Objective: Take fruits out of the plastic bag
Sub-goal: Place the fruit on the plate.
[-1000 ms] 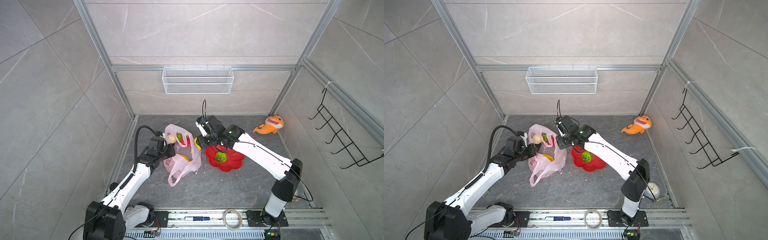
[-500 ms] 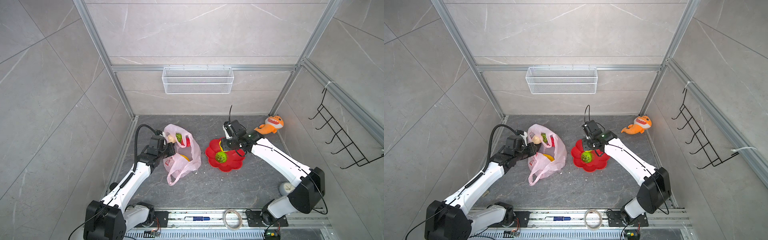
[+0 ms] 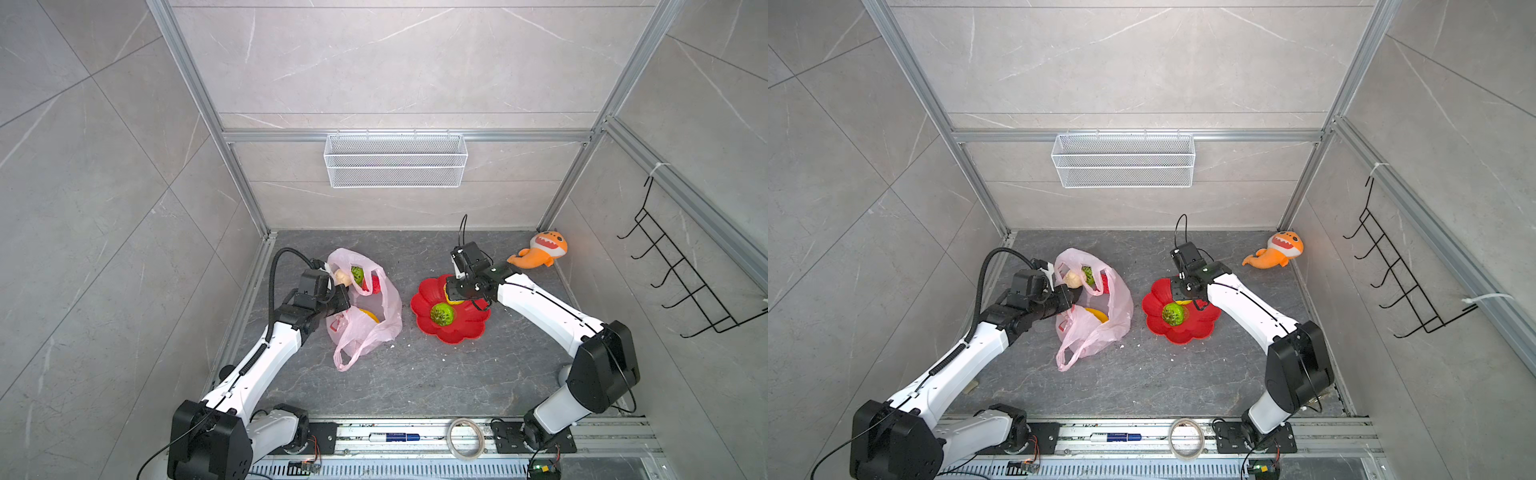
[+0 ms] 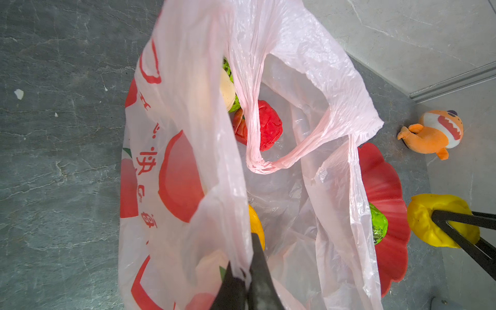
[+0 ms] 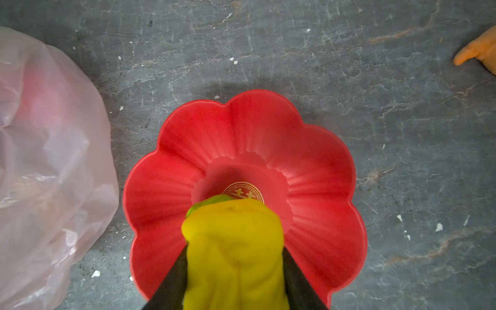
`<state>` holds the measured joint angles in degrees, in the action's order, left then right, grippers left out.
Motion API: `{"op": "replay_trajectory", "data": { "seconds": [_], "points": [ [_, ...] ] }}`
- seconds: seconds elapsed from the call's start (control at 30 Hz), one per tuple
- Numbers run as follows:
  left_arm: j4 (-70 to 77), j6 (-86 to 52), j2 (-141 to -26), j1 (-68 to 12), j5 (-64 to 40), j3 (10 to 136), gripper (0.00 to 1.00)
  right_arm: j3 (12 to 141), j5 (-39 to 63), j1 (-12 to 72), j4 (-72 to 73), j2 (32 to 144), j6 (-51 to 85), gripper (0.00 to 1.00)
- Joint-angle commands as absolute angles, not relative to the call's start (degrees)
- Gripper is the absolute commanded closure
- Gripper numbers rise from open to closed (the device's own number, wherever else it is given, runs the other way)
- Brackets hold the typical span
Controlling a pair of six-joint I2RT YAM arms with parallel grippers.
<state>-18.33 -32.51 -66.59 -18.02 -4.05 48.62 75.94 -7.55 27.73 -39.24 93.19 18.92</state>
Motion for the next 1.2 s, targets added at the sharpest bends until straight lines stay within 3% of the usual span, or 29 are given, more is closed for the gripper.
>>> {"op": "replay_trajectory", "data": {
  "seconds": [0.0, 0.63, 0.87, 1.17],
  "points": [
    [-18.9, -31.4, -65.4, -18.2, -2.9, 50.4, 1.0, 75.1, -8.7, 26.6, -37.8, 95.4, 19.9, 0.79],
    [-20.4, -31.0, -64.7, -18.2, -1.7, 50.2, 1.0, 73.9, -10.1, 23.8, -35.3, 105.8, 20.0, 0.72],
    [-20.4, -30.8, -64.5, -18.2, -1.6, 50.1, 0.99, 73.7, -10.1, 23.8, -35.1, 106.9, 20.1, 0.61],
    [-21.1, -30.7, -63.6, -18.2, -1.0, 49.9, 1.0, 74.0, -10.3, 23.7, -35.1, 107.3, 20.1, 0.36]
  ]
}}
